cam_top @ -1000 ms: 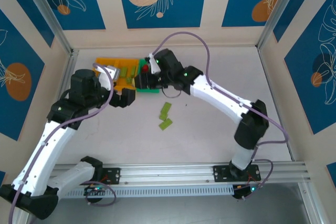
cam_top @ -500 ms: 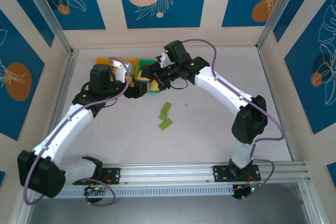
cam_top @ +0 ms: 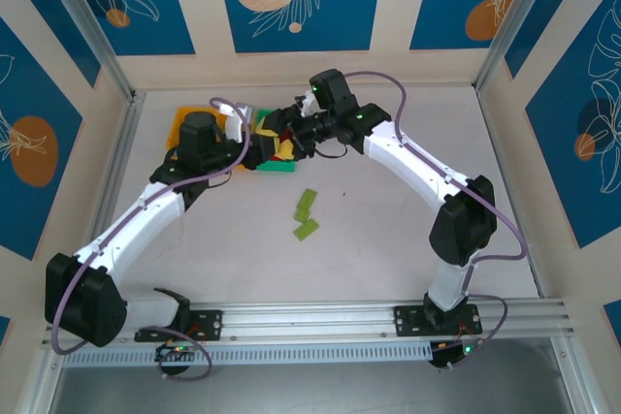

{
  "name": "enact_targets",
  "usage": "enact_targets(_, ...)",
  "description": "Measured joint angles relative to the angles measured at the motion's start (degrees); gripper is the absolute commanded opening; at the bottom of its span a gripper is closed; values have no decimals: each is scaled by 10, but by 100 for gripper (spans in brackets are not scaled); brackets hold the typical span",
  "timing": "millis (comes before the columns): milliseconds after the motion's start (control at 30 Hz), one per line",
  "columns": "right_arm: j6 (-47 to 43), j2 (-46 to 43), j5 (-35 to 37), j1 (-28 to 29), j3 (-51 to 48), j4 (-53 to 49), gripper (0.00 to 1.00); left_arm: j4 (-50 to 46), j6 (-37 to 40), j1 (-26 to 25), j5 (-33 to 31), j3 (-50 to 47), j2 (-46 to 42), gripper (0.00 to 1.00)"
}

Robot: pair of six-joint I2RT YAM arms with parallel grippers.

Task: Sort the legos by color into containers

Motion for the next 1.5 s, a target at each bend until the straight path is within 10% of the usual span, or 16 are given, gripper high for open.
enact_targets(600, -99, -210, 120, -62, -130, -61, 92, -146, -9, 266, -165, 209, 223, 5)
enact_targets(933, -130, -212, 138, -68, -158, -101, 92, -217, 5, 275, -184, 359, 392, 45)
enact_targets(1200, -149, -223, 153, -68, -193, -126, 92, -235, 9, 275, -186, 339, 359, 46)
enact_targets(1500, -209, -197, 251, -6, -209, -156, 92, -233, 21, 194, -130, 227, 82, 46)
